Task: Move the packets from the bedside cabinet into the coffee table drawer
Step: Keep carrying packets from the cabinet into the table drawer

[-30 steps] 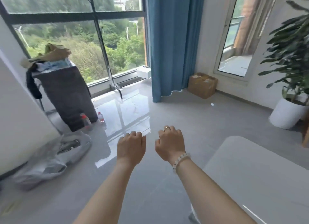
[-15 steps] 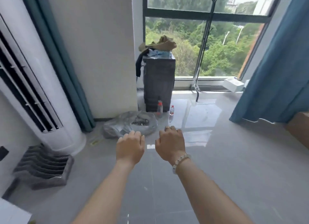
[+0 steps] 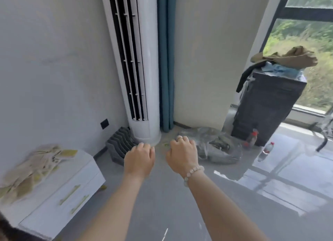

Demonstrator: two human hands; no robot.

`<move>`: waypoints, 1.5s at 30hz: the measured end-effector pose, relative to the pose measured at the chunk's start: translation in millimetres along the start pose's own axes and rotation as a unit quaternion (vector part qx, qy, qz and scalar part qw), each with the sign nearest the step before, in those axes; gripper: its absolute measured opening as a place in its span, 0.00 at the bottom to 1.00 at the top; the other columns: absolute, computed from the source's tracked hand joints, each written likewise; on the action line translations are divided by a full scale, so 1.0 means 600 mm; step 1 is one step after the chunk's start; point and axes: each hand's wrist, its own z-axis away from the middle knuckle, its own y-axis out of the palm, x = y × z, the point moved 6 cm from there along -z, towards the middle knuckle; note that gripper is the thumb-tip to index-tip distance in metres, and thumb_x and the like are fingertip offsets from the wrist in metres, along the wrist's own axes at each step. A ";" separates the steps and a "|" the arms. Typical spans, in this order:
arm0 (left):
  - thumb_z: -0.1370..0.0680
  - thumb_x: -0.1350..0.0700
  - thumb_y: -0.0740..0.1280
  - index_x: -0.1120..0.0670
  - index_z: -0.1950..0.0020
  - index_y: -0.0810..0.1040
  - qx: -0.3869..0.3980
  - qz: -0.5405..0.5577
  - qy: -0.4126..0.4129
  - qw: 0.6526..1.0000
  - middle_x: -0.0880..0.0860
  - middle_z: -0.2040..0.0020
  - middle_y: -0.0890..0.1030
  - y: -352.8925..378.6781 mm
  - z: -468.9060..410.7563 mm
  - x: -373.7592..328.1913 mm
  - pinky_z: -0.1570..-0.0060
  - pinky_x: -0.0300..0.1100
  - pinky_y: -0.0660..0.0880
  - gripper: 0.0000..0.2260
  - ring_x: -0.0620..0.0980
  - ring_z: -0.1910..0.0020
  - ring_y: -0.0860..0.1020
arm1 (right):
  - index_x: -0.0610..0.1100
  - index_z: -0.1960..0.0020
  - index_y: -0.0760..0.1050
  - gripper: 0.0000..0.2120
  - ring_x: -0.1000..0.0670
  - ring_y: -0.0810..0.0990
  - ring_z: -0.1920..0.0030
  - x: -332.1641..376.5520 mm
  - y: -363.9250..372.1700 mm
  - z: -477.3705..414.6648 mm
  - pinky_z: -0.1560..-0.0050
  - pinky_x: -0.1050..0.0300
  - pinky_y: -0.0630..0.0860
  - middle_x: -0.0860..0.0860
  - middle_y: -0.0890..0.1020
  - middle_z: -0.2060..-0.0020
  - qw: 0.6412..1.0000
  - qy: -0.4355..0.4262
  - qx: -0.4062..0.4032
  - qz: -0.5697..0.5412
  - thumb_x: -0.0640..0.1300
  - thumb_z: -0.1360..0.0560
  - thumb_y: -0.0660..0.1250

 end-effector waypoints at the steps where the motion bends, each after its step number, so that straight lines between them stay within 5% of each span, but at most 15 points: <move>1: 0.21 0.52 0.55 0.58 0.64 0.75 0.001 -0.012 -0.022 1.000 0.54 0.65 0.77 -0.005 -0.005 0.027 0.70 0.42 0.65 0.17 0.57 0.65 0.78 | 0.40 0.57 0.80 0.17 0.43 0.77 0.52 0.020 0.007 -0.018 0.51 0.51 0.69 0.45 0.80 0.58 1.000 -0.011 0.006 -0.015 0.46 0.29 0.54; 5: 0.18 0.51 0.54 0.57 0.54 0.76 -0.021 -0.067 -0.112 0.991 0.54 0.55 0.78 -0.033 -0.007 0.119 0.65 0.43 0.64 0.15 0.55 0.56 0.77 | 0.40 0.65 0.78 0.10 0.43 0.78 0.59 0.114 0.037 -0.074 0.57 0.52 0.71 0.45 0.80 0.64 0.993 -0.097 0.003 -0.063 0.43 0.30 0.61; 11: 0.23 0.56 0.65 0.59 0.63 0.78 -0.035 -0.104 -0.219 0.970 0.57 0.65 0.78 -0.059 0.013 0.219 0.72 0.41 0.62 0.11 0.59 0.67 0.77 | 0.43 0.78 0.70 0.06 0.47 0.74 0.74 0.232 0.066 -0.123 0.73 0.58 0.69 0.49 0.73 0.77 0.975 -0.197 0.017 -0.099 0.43 0.44 0.63; 13: 0.21 0.55 0.62 0.60 0.60 0.78 -0.020 -0.119 -0.257 0.959 0.57 0.63 0.78 -0.065 0.028 0.250 0.70 0.42 0.62 0.12 0.59 0.65 0.77 | 0.42 0.76 0.72 0.05 0.46 0.75 0.71 0.268 0.075 -0.131 0.70 0.57 0.69 0.49 0.74 0.75 0.967 -0.232 0.002 -0.103 0.42 0.41 0.63; 16: 0.25 0.56 0.67 0.60 0.64 0.78 -0.016 -0.159 -0.286 0.945 0.56 0.68 0.77 -0.082 0.056 0.296 0.73 0.41 0.61 0.10 0.58 0.70 0.76 | 0.39 0.59 0.77 0.11 0.45 0.73 0.54 0.324 0.102 -0.128 0.55 0.53 0.64 0.47 0.77 0.60 0.953 -0.290 0.043 -0.083 0.41 0.28 0.57; 21: 0.24 0.56 0.67 0.59 0.64 0.78 -0.048 -0.191 -0.329 0.924 0.56 0.69 0.77 -0.117 0.092 0.359 0.74 0.41 0.60 0.10 0.58 0.69 0.75 | 0.42 0.77 0.71 0.12 0.46 0.73 0.72 0.421 0.117 -0.109 0.67 0.58 0.60 0.48 0.73 0.76 0.929 -0.341 0.028 -0.138 0.42 0.38 0.54; 28: 0.29 0.56 0.66 0.57 0.70 0.75 -0.091 -0.216 -0.309 0.922 0.52 0.74 0.74 -0.146 0.122 0.466 0.79 0.38 0.60 0.11 0.55 0.77 0.73 | 0.38 0.53 0.76 0.15 0.44 0.72 0.49 0.543 0.156 -0.106 0.52 0.55 0.62 0.45 0.76 0.54 0.902 -0.405 0.085 -0.124 0.43 0.25 0.52; 34: 0.29 0.58 0.69 0.57 0.70 0.76 -0.140 -0.231 -0.306 0.913 0.53 0.73 0.75 -0.185 0.120 0.595 0.79 0.38 0.63 0.10 0.55 0.75 0.74 | 0.43 0.56 0.70 0.08 0.46 0.68 0.55 0.670 0.178 -0.123 0.56 0.57 0.60 0.48 0.69 0.58 0.892 -0.427 0.105 -0.102 0.42 0.24 0.54; 38: 0.27 0.52 0.57 0.55 0.74 0.74 -0.157 -0.250 -0.323 0.899 0.51 0.76 0.74 -0.214 0.117 0.681 0.81 0.38 0.61 0.17 0.52 0.77 0.72 | 0.42 0.57 0.71 0.09 0.46 0.72 0.51 0.761 0.191 -0.136 0.55 0.57 0.62 0.47 0.70 0.57 0.884 -0.439 0.120 -0.110 0.42 0.24 0.54; 41: 0.30 0.54 0.63 0.55 0.75 0.72 -0.154 -0.252 -0.335 0.895 0.50 0.76 0.73 -0.219 0.123 0.738 0.81 0.36 0.59 0.13 0.52 0.78 0.72 | 0.43 0.61 0.63 0.08 0.48 0.67 0.56 0.814 0.210 -0.142 0.56 0.57 0.61 0.49 0.68 0.59 0.881 -0.443 0.129 -0.103 0.43 0.23 0.54; 45: 0.32 0.57 0.72 0.56 0.74 0.73 -0.128 -0.243 -0.348 0.897 0.51 0.76 0.72 -0.212 0.120 0.802 0.81 0.36 0.61 0.13 0.53 0.77 0.72 | 0.43 0.58 0.64 0.06 0.47 0.67 0.56 0.869 0.237 -0.152 0.57 0.57 0.61 0.49 0.67 0.60 0.880 -0.442 0.144 -0.094 0.43 0.23 0.54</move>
